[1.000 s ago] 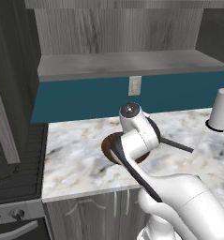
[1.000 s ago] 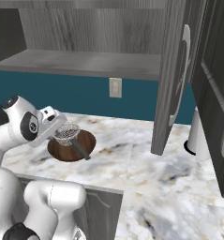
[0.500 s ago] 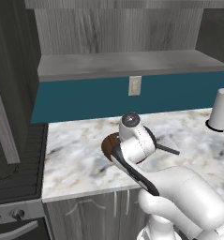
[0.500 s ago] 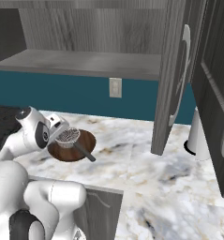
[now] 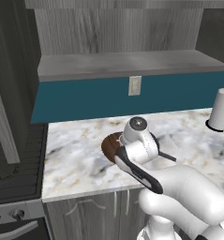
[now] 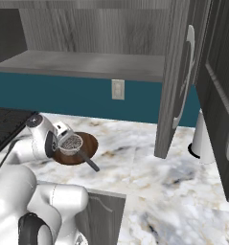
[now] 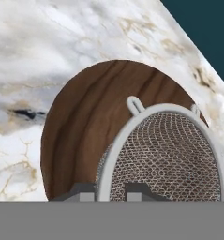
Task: Open the cabinet and setup a tea strainer by placing it in the bowl upright.
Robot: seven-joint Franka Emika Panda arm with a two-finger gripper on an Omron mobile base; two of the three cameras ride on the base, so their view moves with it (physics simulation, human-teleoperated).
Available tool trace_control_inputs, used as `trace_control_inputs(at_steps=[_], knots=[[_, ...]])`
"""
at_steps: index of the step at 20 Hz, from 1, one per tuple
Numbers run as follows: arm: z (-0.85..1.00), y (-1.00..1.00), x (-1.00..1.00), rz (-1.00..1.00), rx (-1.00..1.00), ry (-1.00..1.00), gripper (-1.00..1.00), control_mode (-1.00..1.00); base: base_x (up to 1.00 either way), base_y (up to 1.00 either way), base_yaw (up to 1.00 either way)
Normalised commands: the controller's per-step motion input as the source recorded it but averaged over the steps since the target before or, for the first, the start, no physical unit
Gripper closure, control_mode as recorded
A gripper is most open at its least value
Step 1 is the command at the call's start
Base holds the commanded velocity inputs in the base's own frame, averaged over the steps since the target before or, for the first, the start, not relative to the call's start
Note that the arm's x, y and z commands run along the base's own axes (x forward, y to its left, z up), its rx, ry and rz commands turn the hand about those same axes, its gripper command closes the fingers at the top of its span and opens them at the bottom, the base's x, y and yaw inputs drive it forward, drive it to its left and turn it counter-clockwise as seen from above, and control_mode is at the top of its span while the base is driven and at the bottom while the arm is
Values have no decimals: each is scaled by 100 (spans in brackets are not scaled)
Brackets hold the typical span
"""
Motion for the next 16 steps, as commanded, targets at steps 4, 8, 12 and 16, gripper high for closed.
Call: trace_control_inputs(at_steps=[4,8,12,16], knots=[[-19,0,3,0,0,0,100,-100,0,0,0],[-4,0,7,0,0,0,100,-100,0,0,0],[0,0,11,0,0,0,100,-100,0,0,0],[0,1,20,0,0,0,100,-100,0,0,0]])
